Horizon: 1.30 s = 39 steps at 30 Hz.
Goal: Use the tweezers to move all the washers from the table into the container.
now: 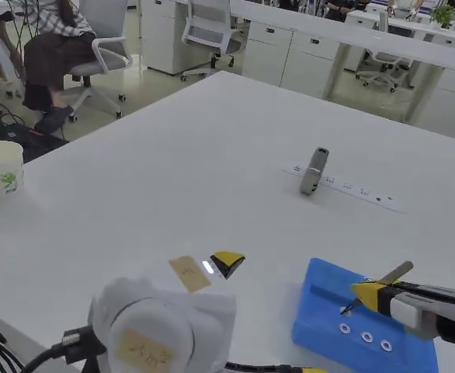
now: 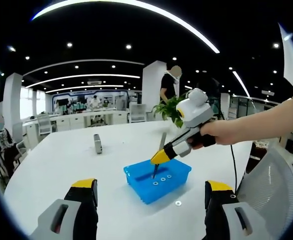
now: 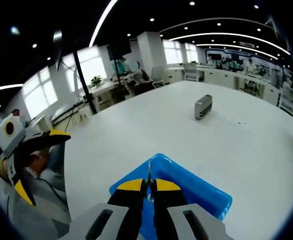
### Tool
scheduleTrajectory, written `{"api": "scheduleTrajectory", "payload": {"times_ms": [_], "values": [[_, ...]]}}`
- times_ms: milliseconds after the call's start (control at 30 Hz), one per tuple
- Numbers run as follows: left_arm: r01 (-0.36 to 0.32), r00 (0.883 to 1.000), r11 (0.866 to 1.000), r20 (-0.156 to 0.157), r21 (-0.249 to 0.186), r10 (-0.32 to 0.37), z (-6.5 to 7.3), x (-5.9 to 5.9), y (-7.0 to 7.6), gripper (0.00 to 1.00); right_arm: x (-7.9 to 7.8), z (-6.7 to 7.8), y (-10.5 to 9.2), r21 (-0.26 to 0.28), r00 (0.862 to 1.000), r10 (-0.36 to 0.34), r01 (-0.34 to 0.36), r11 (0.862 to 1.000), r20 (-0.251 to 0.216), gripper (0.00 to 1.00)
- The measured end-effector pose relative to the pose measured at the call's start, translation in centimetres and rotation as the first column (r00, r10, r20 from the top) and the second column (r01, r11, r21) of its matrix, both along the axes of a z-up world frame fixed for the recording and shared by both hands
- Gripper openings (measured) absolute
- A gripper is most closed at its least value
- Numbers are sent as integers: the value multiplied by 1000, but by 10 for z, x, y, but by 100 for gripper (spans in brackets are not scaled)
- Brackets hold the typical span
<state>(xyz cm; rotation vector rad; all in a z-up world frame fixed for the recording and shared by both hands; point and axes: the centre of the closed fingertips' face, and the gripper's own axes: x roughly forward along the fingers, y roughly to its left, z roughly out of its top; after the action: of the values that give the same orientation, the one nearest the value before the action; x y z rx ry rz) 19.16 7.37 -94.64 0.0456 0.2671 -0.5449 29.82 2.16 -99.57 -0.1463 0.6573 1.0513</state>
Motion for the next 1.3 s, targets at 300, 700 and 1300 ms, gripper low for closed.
{"api": "scheduleTrajectory", "payload": {"times_ms": [300,700,1300], "values": [[3,1000,1000,-1,15,-3,-1,0,-1,90,6,-21,7,-51,998,47,-49,997,-30,3],[5,1000,1000,-4,12,-5,-1,-1,-1,89,10,-34,11,-93,997,67,-71,993,-42,3],[12,1000,1000,-7,7,-12,-1,-2,-2,89,-20,14,10,8,996,83,-83,996,30,3]]}}
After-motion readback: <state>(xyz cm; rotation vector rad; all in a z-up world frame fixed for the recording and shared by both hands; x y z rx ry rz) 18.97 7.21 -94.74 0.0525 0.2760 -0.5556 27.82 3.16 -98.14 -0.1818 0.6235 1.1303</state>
